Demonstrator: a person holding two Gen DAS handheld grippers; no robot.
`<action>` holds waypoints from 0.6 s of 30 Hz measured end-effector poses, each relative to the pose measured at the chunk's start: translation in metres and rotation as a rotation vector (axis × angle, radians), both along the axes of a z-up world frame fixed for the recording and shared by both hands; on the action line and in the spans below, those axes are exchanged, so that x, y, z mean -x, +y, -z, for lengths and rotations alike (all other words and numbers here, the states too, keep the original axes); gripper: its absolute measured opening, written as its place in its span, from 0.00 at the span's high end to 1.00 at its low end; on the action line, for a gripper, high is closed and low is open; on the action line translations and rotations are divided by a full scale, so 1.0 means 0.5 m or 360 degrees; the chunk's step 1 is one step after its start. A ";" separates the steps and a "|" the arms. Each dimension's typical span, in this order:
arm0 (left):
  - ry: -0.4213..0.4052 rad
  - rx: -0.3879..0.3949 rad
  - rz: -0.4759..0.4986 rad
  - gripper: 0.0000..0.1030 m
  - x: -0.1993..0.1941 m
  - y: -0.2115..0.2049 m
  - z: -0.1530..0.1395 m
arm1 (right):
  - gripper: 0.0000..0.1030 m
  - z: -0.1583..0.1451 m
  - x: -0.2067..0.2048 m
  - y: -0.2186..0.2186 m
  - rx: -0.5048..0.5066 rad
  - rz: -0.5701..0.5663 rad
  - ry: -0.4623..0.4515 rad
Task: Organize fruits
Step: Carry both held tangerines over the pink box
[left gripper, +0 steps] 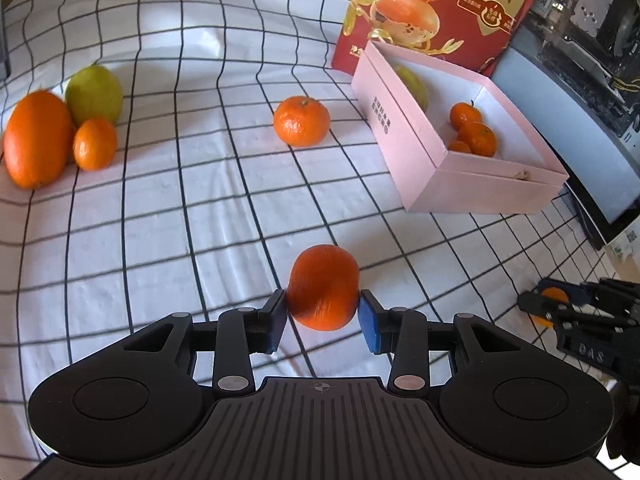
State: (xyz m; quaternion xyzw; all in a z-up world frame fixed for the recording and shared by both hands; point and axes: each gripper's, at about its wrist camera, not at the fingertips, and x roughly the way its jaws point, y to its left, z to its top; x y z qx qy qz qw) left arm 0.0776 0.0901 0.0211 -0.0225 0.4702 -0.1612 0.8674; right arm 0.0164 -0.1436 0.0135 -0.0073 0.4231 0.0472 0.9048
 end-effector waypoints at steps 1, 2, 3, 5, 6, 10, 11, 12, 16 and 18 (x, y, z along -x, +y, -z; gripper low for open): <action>-0.0010 -0.0009 0.0001 0.58 -0.004 -0.003 -0.002 | 0.69 -0.001 0.001 0.001 0.0006 -0.0002 0.0004; -0.0023 -0.0019 0.0002 0.58 -0.008 -0.006 -0.003 | 0.69 -0.001 0.004 0.002 0.0011 -0.0005 0.0005; -0.0034 -0.0024 0.0003 0.58 -0.012 -0.007 -0.004 | 0.69 -0.001 0.006 0.002 0.0012 -0.0007 0.0006; -0.0053 -0.0032 0.0005 0.58 -0.020 -0.011 -0.006 | 0.69 -0.001 0.014 0.001 0.0006 -0.0005 0.0006; -0.0061 -0.0036 0.0008 0.58 -0.023 -0.013 -0.006 | 0.69 -0.002 0.018 0.000 0.0003 -0.0004 0.0006; -0.0098 -0.0028 0.0006 0.58 -0.037 -0.019 -0.006 | 0.70 -0.002 0.033 -0.005 -0.0015 -0.0001 0.0000; -0.0102 -0.0021 0.0002 0.59 -0.040 -0.019 -0.006 | 0.70 -0.002 0.035 -0.007 -0.0018 0.0002 -0.0002; -0.0104 -0.0014 -0.0002 0.59 -0.042 -0.018 -0.006 | 0.70 -0.002 0.037 -0.008 -0.0018 0.0004 -0.0003; -0.0111 0.0008 -0.0007 0.59 -0.042 -0.015 -0.006 | 0.70 -0.003 0.040 -0.012 -0.0015 0.0014 0.0004; -0.0112 0.0008 -0.0003 0.59 -0.035 -0.013 -0.006 | 0.70 -0.003 0.041 -0.015 -0.0019 0.0026 0.0007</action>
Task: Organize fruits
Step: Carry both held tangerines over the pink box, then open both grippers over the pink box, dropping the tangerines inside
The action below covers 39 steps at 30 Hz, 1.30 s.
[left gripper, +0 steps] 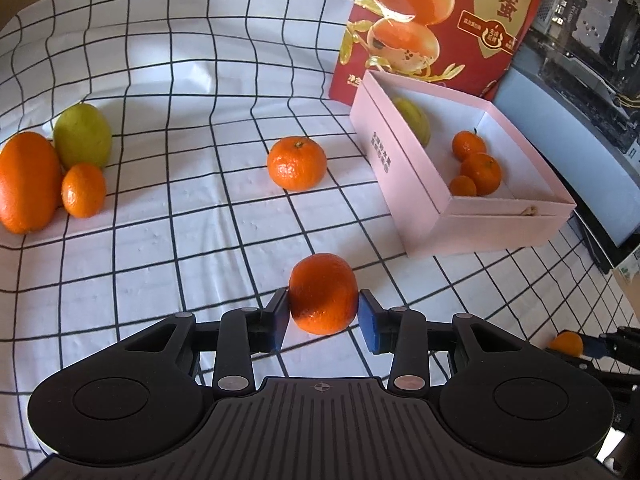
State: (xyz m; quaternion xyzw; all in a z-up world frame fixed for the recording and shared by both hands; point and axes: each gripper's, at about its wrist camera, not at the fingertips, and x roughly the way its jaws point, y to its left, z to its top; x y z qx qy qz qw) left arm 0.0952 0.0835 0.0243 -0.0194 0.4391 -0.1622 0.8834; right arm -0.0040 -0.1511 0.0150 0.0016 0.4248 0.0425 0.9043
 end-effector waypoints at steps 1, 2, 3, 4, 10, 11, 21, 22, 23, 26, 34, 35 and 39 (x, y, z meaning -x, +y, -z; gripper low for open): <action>0.0005 0.0004 0.0006 0.59 0.005 0.001 -0.001 | 0.70 0.000 0.001 -0.001 -0.0002 0.0008 0.0001; 0.0011 0.0012 0.0017 0.60 0.011 0.001 -0.002 | 0.70 -0.001 0.002 -0.001 -0.0002 0.0014 0.0002; 0.0019 0.0023 0.0031 0.60 0.018 0.000 -0.002 | 0.70 0.000 0.001 -0.002 0.0000 0.0014 0.0002; 0.0031 0.0037 0.0049 0.60 0.025 -0.002 -0.003 | 0.70 0.000 0.000 -0.001 0.0008 0.0013 0.0003; 0.0092 0.0056 0.0247 0.60 0.079 -0.049 0.001 | 0.70 -0.002 -0.013 0.003 0.0014 0.0001 0.0007; 0.0097 0.0057 0.0276 0.60 0.085 -0.058 0.002 | 0.70 -0.002 -0.016 0.002 0.0005 0.0002 0.0009; -0.0021 0.0218 0.0352 0.60 0.039 -0.125 -0.076 | 0.70 -0.088 -0.072 -0.028 -0.0100 0.0007 -0.0143; -0.0087 0.0213 0.0356 0.60 0.022 -0.134 -0.104 | 0.70 -0.107 -0.083 -0.030 -0.0094 -0.0003 -0.0188; -0.0162 0.0203 0.0365 0.60 0.007 -0.143 -0.132 | 0.70 -0.129 -0.097 -0.034 -0.0086 -0.0013 -0.0232; -0.0365 0.0212 0.0398 0.60 -0.047 -0.172 -0.219 | 0.70 -0.196 -0.146 -0.050 -0.0055 -0.0025 -0.0363; -0.0420 0.0235 0.0366 0.59 -0.224 -0.269 -0.267 | 0.70 -0.241 -0.281 -0.086 0.0031 -0.0028 -0.0434; -0.0371 0.0216 0.0360 0.59 -0.240 -0.281 -0.248 | 0.70 -0.229 -0.293 -0.089 0.0032 -0.0028 -0.0410; -0.0218 0.0081 0.0391 0.59 -0.272 -0.328 -0.153 | 0.70 -0.159 -0.333 -0.092 0.0046 -0.0024 -0.0269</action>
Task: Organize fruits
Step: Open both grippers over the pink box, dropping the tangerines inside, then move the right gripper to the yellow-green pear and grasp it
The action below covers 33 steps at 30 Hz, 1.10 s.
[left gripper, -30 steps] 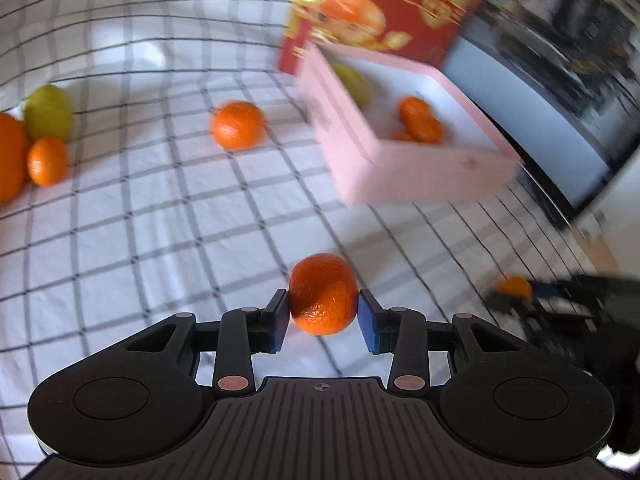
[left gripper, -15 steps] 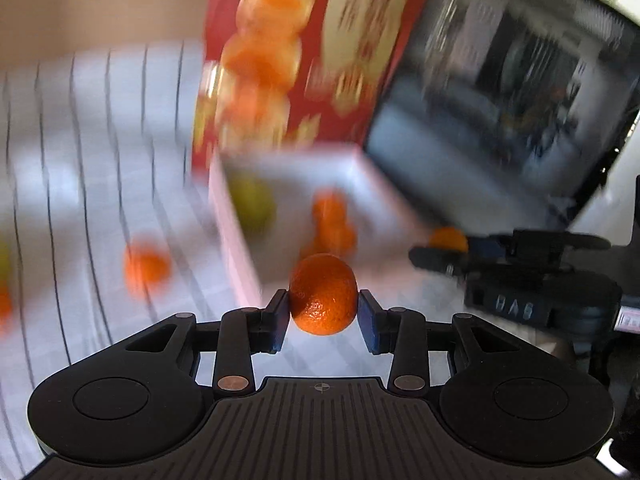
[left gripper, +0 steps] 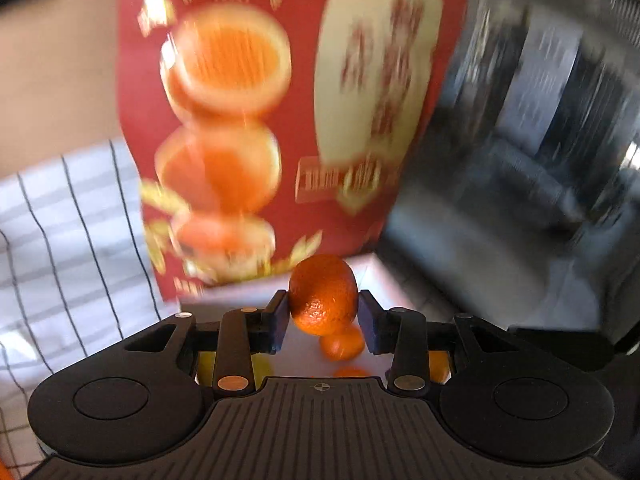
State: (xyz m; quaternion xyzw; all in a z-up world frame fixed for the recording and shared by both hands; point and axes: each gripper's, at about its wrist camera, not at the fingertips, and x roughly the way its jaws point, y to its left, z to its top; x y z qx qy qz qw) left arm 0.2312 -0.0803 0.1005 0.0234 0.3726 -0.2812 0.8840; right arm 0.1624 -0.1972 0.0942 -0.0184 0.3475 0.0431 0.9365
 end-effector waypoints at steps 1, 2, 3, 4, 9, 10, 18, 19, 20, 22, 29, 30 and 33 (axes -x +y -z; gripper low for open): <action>0.0026 -0.0017 0.0005 0.59 -0.002 -0.005 0.020 | 0.70 0.020 -0.002 0.001 -0.0002 -0.0003 0.0033; 0.0050 -0.0022 0.0006 0.59 -0.004 -0.007 0.036 | 0.70 0.036 -0.006 0.003 -0.0004 -0.0005 0.0061; 0.0057 -0.0019 0.0004 0.59 -0.003 -0.006 0.046 | 0.69 0.047 -0.009 0.005 -0.0002 -0.0008 0.0080; 0.0047 -0.0016 -0.0007 0.59 0.000 -0.002 0.051 | 0.69 0.059 -0.012 0.007 0.0000 -0.0015 0.0098; -0.0081 -0.0005 -0.0092 0.59 0.037 0.044 0.025 | 0.60 0.085 -0.022 0.024 0.0031 -0.0051 0.0156; -0.0098 0.0014 -0.0120 0.59 0.044 0.058 0.017 | 0.56 0.087 -0.024 0.029 0.0046 -0.0047 0.0151; -0.0121 0.0059 -0.0530 0.59 0.148 0.252 0.020 | 0.51 0.066 -0.007 0.061 0.0035 -0.0025 0.0115; -0.0115 0.0058 -0.0597 0.59 0.169 0.286 0.028 | 0.49 0.060 -0.003 0.068 0.0035 -0.0029 0.0113; -0.0102 0.0059 -0.0648 0.59 0.188 0.318 0.033 | 0.49 0.055 0.000 0.078 0.0033 -0.0036 0.0109; -0.0045 0.0057 -0.0759 0.59 0.215 0.387 0.049 | 0.49 0.040 0.007 0.105 0.0034 -0.0076 0.0096; 0.0078 0.0094 -0.1099 0.59 0.300 0.589 0.084 | 0.44 -0.006 0.033 0.259 0.0132 -0.0346 -0.0008; 0.0086 0.0104 -0.1141 0.59 0.312 0.614 0.086 | 0.44 -0.006 0.032 0.286 0.0149 -0.0387 -0.0011; 0.0095 0.0128 -0.1234 0.59 0.350 0.670 0.090 | 0.44 0.000 0.021 0.362 0.0168 -0.0485 0.0017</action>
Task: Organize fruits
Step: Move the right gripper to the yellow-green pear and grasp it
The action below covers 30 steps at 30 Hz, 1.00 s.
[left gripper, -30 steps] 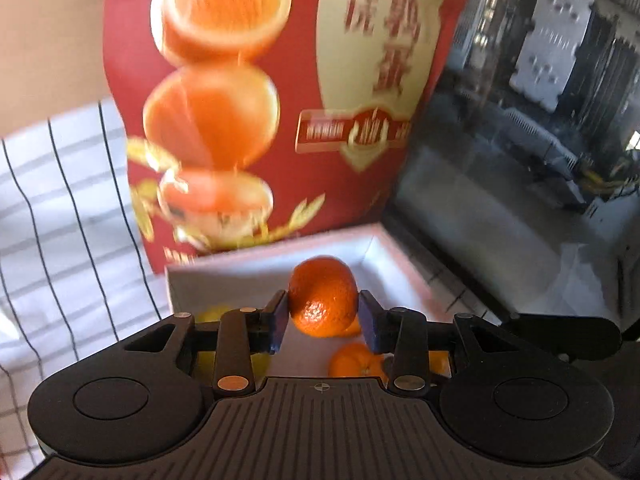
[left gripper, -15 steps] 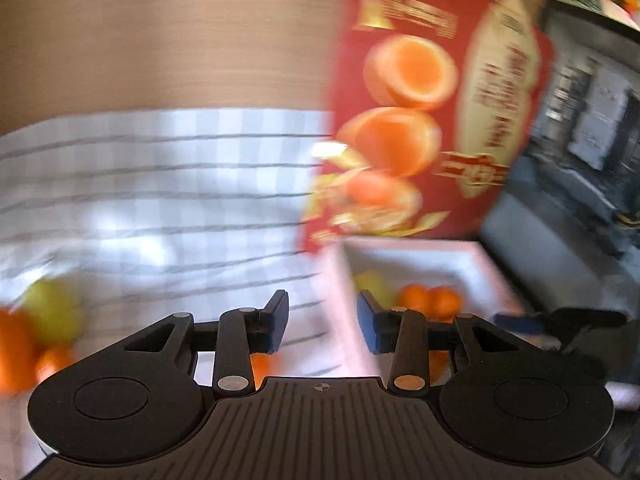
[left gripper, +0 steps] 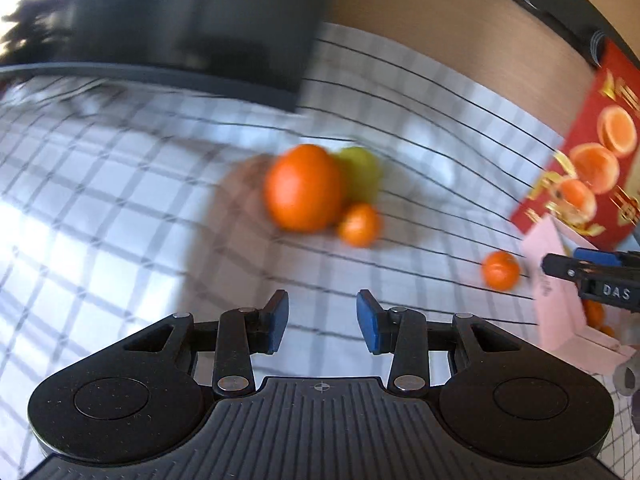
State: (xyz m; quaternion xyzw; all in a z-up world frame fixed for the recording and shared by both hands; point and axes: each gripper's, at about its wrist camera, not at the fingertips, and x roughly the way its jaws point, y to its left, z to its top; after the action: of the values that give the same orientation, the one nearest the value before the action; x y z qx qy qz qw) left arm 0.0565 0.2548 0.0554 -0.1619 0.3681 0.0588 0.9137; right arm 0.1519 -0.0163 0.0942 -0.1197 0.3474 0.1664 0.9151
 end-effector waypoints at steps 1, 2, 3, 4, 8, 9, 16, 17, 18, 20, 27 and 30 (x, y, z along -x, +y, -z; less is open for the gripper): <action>-0.0001 0.0009 -0.0026 0.59 0.013 0.015 0.002 | 0.44 0.000 -0.006 0.024 -0.0017 -0.0033 0.0023; -0.0001 0.0019 -0.0045 0.59 0.026 0.028 0.001 | 0.44 -0.001 -0.012 0.048 -0.0049 -0.0073 0.0051; -0.0001 0.0026 -0.0061 0.59 0.035 0.041 0.002 | 0.44 -0.003 -0.015 0.071 -0.0085 -0.0114 0.0080; 0.0000 0.0030 -0.0076 0.59 0.047 0.055 0.002 | 0.44 -0.004 -0.017 0.094 -0.0113 -0.0153 0.0105; 0.0015 0.0040 -0.0093 0.59 0.087 0.098 0.008 | 0.44 0.007 -0.038 0.195 -0.0183 -0.0340 0.0199; 0.0022 0.0042 -0.0095 0.59 0.095 0.108 0.010 | 0.44 0.015 -0.040 0.220 -0.0177 -0.0362 0.0207; 0.0061 0.0079 -0.0103 0.59 0.127 0.157 0.037 | 0.45 0.063 -0.086 0.336 -0.0090 -0.0371 0.0196; 0.0062 0.0087 -0.0111 0.59 0.129 0.164 0.040 | 0.45 0.058 -0.093 0.338 -0.0125 -0.0355 0.0192; 0.0060 0.0097 -0.0118 0.59 0.131 0.170 0.043 | 0.45 0.051 -0.100 0.339 -0.0171 -0.0332 0.0184; 0.0048 0.0120 -0.0119 0.59 0.131 0.179 0.046 | 0.44 0.034 -0.119 0.335 -0.0255 -0.0278 0.0154; 0.0051 0.0114 -0.0023 0.59 0.111 0.174 0.043 | 0.42 0.045 -0.244 0.354 -0.0406 0.0043 0.0310; 0.0024 0.0108 0.0031 0.59 0.105 0.165 0.031 | 0.41 0.076 -0.286 0.349 -0.0515 0.0100 0.0499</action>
State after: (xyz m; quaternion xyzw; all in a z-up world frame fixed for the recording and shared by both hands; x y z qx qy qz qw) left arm 0.0037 0.3373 0.0397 -0.1888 0.3784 0.0384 0.9054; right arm 0.2947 0.1580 0.0563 0.0670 0.4577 0.2080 0.8618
